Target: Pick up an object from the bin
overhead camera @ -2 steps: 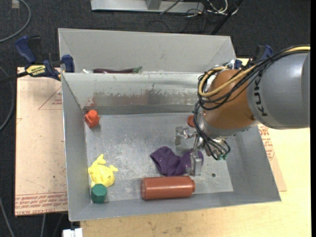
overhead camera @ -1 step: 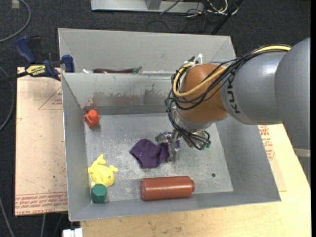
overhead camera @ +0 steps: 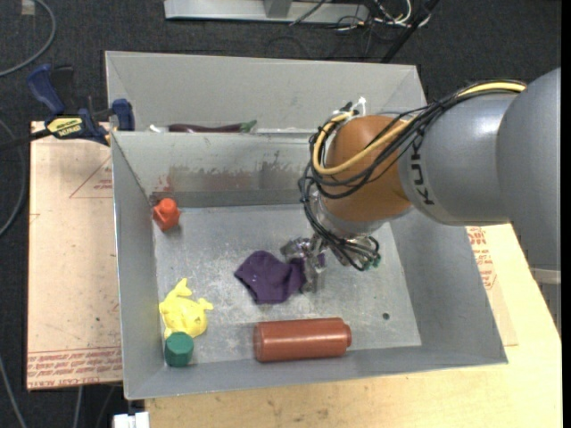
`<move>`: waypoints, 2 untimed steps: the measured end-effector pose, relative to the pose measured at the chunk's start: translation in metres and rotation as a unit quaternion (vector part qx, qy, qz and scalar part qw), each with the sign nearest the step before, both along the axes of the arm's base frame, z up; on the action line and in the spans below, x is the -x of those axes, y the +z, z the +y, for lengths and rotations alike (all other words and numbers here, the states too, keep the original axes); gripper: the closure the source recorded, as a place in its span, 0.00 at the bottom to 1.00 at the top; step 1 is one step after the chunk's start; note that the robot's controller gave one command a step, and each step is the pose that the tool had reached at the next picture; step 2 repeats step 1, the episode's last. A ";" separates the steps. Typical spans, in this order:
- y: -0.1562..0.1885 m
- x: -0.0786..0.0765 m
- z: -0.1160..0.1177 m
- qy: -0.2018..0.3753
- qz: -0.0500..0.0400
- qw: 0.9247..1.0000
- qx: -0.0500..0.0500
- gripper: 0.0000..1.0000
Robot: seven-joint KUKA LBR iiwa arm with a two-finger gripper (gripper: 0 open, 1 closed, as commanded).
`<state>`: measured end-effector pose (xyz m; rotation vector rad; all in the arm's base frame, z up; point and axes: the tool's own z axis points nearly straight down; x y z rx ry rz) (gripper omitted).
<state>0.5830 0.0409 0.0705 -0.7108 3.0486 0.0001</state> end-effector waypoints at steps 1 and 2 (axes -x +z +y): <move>0.188 -0.005 -0.015 0.027 -0.006 1.000 0.000 1.00; 0.188 -0.005 -0.015 0.027 -0.006 1.000 0.000 1.00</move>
Offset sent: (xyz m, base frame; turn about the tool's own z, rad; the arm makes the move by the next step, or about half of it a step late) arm 0.0000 0.0000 0.0000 0.0000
